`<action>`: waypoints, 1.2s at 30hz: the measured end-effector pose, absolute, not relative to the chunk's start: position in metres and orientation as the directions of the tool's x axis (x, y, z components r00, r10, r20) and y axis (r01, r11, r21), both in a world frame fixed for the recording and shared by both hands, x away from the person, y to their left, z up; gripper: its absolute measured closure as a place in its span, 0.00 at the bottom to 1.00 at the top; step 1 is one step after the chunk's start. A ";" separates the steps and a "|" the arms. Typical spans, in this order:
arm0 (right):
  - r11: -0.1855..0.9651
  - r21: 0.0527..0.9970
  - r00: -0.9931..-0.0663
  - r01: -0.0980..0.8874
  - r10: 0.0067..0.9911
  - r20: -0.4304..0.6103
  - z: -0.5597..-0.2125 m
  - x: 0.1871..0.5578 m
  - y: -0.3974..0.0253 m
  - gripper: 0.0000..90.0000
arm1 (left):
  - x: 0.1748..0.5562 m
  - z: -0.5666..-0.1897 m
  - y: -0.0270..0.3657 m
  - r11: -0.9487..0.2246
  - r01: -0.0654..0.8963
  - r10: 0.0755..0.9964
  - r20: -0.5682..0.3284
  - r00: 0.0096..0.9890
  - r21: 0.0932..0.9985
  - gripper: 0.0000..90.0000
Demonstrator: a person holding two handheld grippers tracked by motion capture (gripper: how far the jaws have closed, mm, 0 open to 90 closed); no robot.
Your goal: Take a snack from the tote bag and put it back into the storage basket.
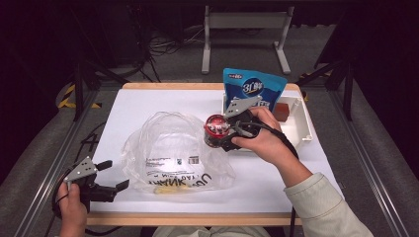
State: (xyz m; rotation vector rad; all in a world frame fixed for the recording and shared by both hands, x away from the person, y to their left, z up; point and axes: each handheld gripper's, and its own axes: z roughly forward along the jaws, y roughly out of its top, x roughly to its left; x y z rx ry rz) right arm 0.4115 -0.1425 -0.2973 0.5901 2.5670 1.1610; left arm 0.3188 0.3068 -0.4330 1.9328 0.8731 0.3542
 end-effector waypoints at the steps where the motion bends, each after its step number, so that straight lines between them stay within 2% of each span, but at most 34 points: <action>1: 0.596 0.760 -0.880 0.260 0.471 -0.068 -0.297 0.412 -0.146 0.29 | 0.319 -0.433 0.307 -0.292 0.427 0.703 -0.111 0.703 0.856 0.02; 36: 0.564 0.733 -0.773 0.380 0.629 -0.083 -0.290 0.423 -0.243 0.29 | 0.319 -0.433 0.307 -0.297 0.427 0.702 -0.108 0.704 0.854 0.02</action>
